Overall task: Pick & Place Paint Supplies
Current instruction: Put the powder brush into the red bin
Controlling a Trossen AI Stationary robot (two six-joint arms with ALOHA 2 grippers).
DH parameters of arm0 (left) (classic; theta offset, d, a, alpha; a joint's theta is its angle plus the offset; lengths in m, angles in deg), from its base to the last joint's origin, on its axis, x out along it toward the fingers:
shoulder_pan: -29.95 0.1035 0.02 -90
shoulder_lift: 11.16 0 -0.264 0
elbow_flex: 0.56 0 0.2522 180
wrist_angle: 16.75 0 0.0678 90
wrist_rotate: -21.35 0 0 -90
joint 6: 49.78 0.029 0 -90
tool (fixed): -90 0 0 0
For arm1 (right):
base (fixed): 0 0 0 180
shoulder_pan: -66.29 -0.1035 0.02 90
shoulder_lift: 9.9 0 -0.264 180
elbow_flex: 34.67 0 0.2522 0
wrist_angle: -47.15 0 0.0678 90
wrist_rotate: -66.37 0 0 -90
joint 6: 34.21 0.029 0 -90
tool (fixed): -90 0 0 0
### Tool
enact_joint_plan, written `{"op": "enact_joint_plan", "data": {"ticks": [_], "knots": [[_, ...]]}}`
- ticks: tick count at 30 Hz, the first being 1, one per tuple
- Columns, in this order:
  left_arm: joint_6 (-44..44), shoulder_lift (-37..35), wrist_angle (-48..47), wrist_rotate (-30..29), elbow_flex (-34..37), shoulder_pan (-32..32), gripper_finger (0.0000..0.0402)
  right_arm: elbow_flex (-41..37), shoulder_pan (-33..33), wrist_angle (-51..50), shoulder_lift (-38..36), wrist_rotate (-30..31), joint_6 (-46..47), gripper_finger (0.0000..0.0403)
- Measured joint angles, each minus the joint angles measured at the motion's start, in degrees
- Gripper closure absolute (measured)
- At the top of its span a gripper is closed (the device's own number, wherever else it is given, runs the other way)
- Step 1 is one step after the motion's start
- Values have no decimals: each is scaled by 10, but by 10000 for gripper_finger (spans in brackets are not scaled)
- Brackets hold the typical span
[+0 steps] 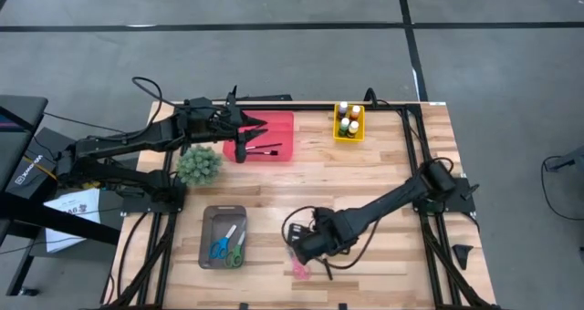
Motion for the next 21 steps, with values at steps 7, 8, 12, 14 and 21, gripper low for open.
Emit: {"op": "enact_joint_plan", "data": {"ticks": [7, 8, 12, 14, 21], "knots": [[0, 0, -2, 0, 0, 0, 302, 42, 14, -28, 55, -71, -48, 214], [0, 0, -2, 0, 0, 0, 302, 42, 17, -34, 60, -77, -54, 214], [0, 0, -8, 0, 0, 0, 302, 41, 26, -50, 70, -86, -74, 214], [0, 0, -12, 0, 0, 0, 302, 41, 29, -60, 70, -86, -97, 214], [0, 0, -12, 0, 0, 0, 302, 17, 31, -68, 71, -91, -165, 214]]}}
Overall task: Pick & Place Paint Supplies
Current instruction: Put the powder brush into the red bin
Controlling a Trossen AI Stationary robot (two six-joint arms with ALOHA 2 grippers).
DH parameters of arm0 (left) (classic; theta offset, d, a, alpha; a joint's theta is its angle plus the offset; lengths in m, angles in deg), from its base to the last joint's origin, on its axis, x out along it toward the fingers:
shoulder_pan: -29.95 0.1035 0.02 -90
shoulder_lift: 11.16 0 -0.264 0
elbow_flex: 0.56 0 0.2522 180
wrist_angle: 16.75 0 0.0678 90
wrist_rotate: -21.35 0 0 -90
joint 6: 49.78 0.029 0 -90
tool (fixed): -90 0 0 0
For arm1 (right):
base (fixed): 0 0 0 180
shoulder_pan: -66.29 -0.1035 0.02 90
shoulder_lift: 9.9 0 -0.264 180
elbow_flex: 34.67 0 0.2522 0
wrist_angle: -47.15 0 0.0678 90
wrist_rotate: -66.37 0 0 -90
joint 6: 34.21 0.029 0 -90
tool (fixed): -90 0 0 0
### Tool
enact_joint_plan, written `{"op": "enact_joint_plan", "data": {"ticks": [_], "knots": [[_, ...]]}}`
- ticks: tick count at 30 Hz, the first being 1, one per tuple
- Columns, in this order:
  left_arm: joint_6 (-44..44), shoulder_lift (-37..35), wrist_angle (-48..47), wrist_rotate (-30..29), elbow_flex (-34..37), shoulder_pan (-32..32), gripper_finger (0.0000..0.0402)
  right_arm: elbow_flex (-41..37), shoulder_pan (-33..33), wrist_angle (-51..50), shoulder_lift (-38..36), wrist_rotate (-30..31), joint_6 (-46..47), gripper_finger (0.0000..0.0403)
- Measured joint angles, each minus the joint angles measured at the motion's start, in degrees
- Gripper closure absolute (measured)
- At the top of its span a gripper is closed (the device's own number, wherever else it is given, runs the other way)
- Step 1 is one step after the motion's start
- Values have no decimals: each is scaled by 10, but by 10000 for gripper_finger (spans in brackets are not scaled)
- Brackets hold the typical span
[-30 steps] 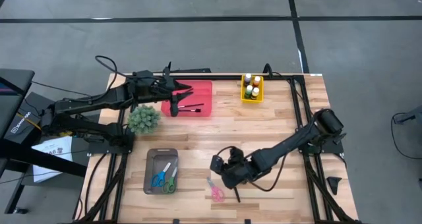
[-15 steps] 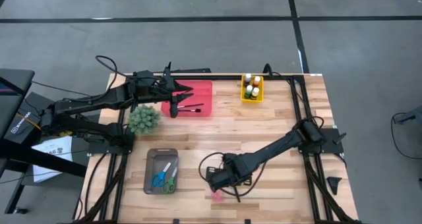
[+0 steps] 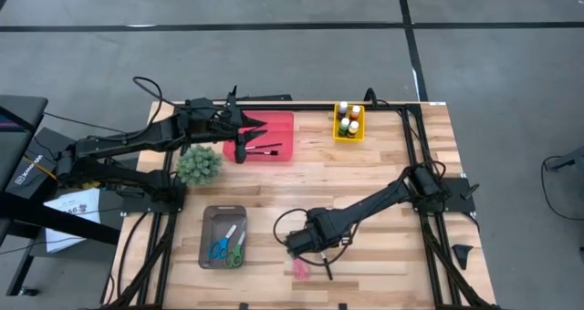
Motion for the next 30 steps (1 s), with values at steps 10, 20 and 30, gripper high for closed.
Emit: {"op": "enact_joint_plan", "data": {"ticks": [10, 20, 30], "knots": [[0, 0, 0, 0, 0, 0, 302, -3, 7, -13, 7, 7, -48, 214], [0, 0, 0, 0, 0, 0, 302, -4, 7, 8, 51, -8, -45, 214], [2, 0, 2, 0, 0, 0, 302, -4, 9, 16, 56, -2, -47, 214]]}}
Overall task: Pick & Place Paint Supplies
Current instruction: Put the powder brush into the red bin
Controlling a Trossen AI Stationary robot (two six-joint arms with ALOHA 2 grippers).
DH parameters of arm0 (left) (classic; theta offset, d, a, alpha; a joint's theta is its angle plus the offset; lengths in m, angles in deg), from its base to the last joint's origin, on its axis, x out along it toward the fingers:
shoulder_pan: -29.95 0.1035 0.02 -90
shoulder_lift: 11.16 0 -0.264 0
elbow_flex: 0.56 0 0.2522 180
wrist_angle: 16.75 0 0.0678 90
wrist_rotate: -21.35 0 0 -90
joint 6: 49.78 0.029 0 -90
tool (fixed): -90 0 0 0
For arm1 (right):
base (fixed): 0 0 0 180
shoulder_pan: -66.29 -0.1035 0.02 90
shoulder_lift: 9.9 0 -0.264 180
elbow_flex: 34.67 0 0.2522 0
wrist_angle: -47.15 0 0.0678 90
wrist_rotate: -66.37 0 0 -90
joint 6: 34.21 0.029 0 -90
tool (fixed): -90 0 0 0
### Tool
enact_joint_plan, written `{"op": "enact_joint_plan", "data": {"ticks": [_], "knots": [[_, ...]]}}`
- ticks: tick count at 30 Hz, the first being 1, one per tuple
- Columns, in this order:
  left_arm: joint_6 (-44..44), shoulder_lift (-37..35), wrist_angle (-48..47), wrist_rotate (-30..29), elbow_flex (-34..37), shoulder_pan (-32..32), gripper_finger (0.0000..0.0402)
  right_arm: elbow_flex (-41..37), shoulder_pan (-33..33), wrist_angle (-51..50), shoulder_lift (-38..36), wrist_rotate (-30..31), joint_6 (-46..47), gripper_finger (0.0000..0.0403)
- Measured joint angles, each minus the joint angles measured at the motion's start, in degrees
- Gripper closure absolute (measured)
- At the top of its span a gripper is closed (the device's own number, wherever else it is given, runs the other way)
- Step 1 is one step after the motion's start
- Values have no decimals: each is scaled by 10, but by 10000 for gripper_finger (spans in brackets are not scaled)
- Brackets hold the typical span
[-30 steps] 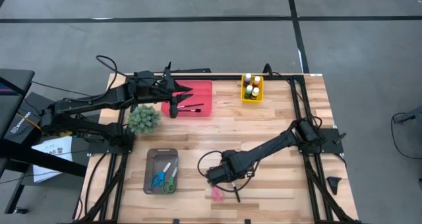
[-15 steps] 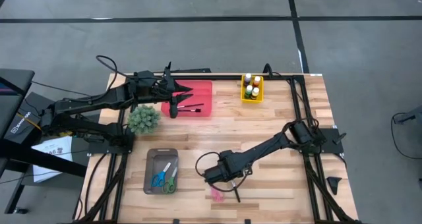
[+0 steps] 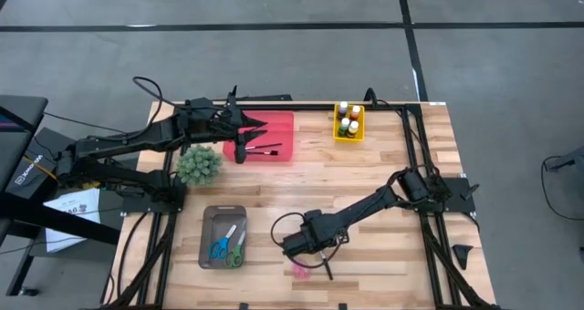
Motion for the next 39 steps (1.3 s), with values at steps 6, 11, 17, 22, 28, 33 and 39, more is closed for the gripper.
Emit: {"op": "enact_joint_plan", "data": {"ticks": [6, 11, 17, 22, 28, 33, 39], "knots": [[0, 0, -1, 0, 0, 0, 302, 0, 0, -3, 0, 7, 4, 234], [0, 0, -1, 0, 0, 0, 302, 0, 0, -3, 0, 9, 5, 289], [0, 0, -1, 0, 0, 0, 302, 0, 0, -3, 0, 9, 14, 365], [0, 0, -1, 0, 0, 0, 302, 0, 0, -3, -1, 18, 16, 393], [0, 0, 0, 0, 0, 0, 302, 0, -1, -23, -9, 52, 22, 398], [0, 4, 18, 0, 0, 0, 302, 0, -1, -59, -66, 127, 48, 400], [-7, 26, 47, 0, -1, 0, 302, 0, 20, -112, -171, 283, 33, 402]]}}
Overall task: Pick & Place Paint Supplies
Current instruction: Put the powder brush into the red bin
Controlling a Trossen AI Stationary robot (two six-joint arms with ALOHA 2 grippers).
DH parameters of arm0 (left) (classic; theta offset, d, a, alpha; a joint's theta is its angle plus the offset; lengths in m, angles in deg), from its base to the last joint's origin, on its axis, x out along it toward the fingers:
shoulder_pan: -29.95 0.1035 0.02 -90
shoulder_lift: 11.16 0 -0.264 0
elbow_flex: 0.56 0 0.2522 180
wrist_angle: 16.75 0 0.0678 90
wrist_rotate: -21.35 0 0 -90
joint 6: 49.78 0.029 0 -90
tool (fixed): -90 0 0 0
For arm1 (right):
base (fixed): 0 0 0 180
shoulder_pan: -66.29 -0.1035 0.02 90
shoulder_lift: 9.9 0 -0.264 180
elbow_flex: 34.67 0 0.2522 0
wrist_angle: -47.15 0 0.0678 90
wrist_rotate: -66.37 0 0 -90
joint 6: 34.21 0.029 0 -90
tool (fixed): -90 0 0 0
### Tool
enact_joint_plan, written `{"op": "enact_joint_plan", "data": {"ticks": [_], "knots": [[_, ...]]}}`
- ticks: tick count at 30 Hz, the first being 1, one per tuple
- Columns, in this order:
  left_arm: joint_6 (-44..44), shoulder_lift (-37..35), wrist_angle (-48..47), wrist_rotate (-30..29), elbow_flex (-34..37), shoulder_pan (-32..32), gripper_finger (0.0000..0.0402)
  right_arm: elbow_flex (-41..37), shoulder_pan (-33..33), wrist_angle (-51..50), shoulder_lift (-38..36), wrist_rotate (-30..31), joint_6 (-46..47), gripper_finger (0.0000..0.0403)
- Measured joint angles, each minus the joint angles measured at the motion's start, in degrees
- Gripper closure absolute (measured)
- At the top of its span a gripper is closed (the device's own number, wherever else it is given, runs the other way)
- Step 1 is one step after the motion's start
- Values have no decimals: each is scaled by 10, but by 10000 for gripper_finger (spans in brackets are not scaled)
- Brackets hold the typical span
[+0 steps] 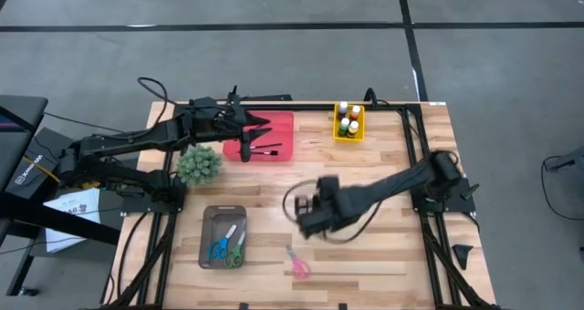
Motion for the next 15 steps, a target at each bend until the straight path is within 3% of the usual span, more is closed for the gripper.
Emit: {"op": "enact_joint_plan", "data": {"ticks": [7, 15], "knots": [[-92, 44, 28, 2, 0, 0, 302, 0, 45, 10, -112, 139, -138, 402], [-189, 91, 76, 106, 0, -6, 302, 0, 112, 143, -188, 163, -390, 403]]}}
